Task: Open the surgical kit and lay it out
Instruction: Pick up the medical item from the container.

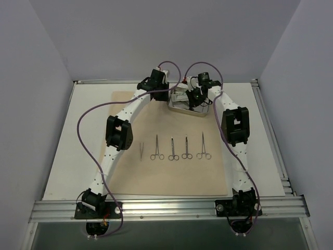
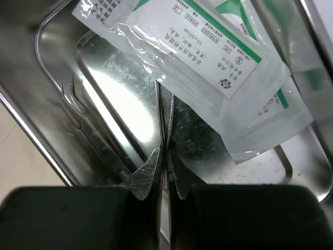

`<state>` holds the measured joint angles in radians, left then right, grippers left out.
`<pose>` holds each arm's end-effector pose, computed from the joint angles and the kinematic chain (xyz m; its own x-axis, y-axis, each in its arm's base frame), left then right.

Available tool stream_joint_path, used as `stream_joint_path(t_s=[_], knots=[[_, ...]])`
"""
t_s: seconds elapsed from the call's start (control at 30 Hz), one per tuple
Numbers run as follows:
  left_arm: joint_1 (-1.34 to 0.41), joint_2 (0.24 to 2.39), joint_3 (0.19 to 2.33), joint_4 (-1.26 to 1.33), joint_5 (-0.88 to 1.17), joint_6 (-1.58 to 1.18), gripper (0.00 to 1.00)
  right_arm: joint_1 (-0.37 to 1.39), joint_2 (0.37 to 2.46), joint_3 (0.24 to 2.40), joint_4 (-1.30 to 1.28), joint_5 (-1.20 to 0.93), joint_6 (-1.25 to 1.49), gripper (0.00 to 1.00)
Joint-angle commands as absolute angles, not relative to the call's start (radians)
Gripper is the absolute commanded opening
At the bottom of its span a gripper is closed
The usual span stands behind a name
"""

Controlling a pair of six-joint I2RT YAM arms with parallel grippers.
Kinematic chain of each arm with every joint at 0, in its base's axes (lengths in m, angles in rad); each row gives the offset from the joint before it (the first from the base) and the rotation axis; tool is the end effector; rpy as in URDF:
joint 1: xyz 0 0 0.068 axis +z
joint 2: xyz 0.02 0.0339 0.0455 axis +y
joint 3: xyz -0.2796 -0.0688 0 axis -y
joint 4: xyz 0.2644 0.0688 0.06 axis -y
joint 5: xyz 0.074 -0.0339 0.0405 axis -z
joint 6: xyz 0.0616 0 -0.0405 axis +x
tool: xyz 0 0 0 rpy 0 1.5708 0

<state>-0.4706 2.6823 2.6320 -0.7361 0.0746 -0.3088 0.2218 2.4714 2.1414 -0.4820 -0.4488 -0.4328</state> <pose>0.5624 -0.2913 0.1882 -0.7527 0.0429 -0.6569 0.2837 0.9216 -0.2649 0.5773 0.1576 0.1643 -0.4373 -0.4860 -0.7567 -0.7412 0.6713 -0.0028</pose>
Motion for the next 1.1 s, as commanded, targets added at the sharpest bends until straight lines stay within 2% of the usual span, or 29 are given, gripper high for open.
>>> stream_joint_path(t_s=[0.0,0.33,0.5,0.73,0.93,1.07], knots=[[-0.472,2.677,2.632,-0.701,0.074,-0.331,0.34,0.213,2.369,2.163,-0.445,-0.437,-0.403,0.00],[-0.469,2.657,2.638,-0.709,0.081,-0.344,0.34,0.195,2.347,2.171,-0.468,-0.425,-0.435,0.00],[-0.463,2.649,2.642,-0.707,0.078,-0.341,0.34,0.179,2.372,2.267,-0.586,-0.462,-0.430,0.00],[-0.459,2.643,2.652,-0.707,0.074,-0.334,0.34,0.183,2.266,2.129,-0.542,-0.546,-0.347,0.00],[-0.457,2.634,2.665,-0.710,0.078,-0.330,0.34,0.187,2.218,2.045,-0.509,-0.537,-0.252,0.00],[-0.454,2.622,2.675,-0.716,0.081,-0.315,0.34,0.192,2.140,1.930,-0.370,-0.506,-0.147,0.00]])
